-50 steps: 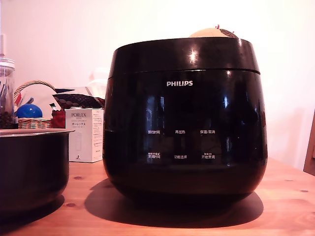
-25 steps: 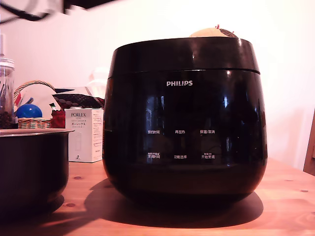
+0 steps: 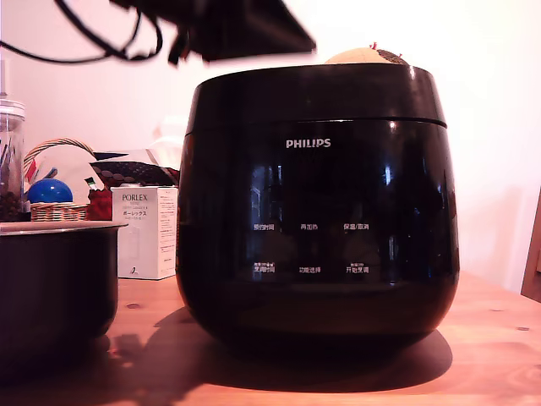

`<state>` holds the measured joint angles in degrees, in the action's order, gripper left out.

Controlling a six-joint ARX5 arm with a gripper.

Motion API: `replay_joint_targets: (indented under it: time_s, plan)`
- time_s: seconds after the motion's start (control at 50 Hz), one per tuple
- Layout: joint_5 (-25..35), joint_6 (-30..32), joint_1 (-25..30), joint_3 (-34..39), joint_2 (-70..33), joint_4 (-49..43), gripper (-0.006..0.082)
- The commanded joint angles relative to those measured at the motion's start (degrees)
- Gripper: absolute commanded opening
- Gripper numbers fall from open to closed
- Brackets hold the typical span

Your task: Open the rice cooker by pressing the large metal button on the top of its lid with medium force

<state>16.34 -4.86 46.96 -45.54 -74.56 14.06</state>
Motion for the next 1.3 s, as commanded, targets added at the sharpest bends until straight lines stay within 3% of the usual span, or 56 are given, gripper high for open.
replay_joint_targets:
  time_s: [0.0,0.24,0.56,0.78,1.28]
  plan:
    - [-0.4,2.4,0.7,0.5,-1.0,-1.1,-0.0024]
    - [-2.3,3.4,0.8,0.5,-2.7,-6.7,-0.0024]
    - [-7.8,4.0,0.8,0.5,-3.1,-5.9,-0.0024]
    - [-5.4,3.8,0.9,0.4,-3.0,1.0,-0.0024]
    - [-4.4,3.9,1.8,0.4,-2.9,-1.8,-0.0024]
